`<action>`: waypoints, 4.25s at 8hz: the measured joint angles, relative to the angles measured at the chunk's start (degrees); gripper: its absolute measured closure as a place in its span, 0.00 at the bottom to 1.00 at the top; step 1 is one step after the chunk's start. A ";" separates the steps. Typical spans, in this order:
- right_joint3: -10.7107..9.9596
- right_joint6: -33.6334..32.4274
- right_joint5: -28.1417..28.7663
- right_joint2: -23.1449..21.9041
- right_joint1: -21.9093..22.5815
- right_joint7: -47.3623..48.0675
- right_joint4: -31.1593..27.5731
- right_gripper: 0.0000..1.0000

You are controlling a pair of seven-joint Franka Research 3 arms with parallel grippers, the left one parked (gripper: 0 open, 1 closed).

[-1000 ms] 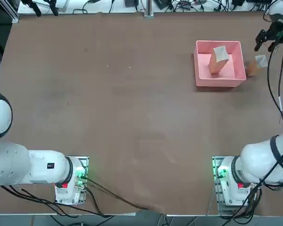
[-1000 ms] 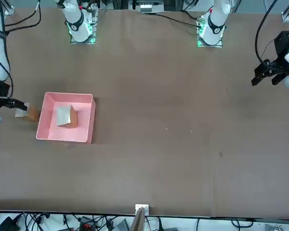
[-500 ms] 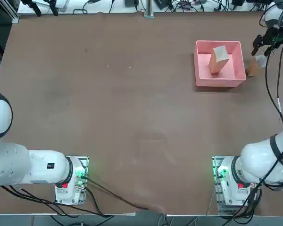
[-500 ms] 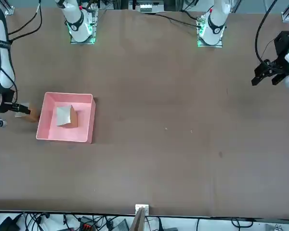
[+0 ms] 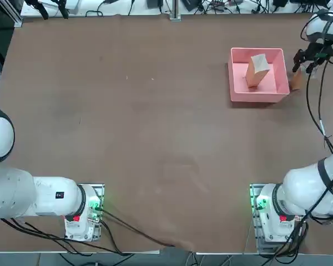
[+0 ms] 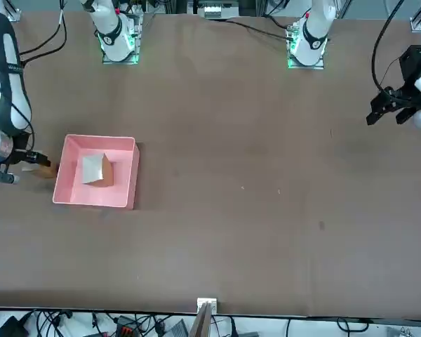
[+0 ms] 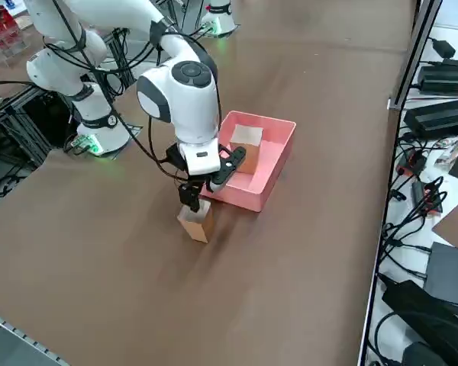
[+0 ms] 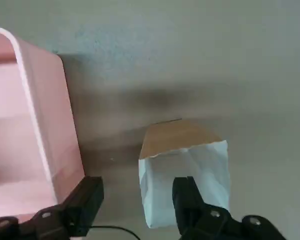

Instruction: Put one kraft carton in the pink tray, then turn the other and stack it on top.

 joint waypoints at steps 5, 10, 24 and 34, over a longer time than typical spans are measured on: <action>0.00 1.30 0.00 0.45 -1.02 -1.91 -1.20 0.48; 0.12 1.99 0.00 0.93 -1.61 -4.62 -1.02 0.96; 1.99 -31.34 -0.04 -14.05 15.14 -43.43 13.89 0.98; 1.80 -10.14 -0.25 -18.05 21.87 -76.84 -4.32 0.98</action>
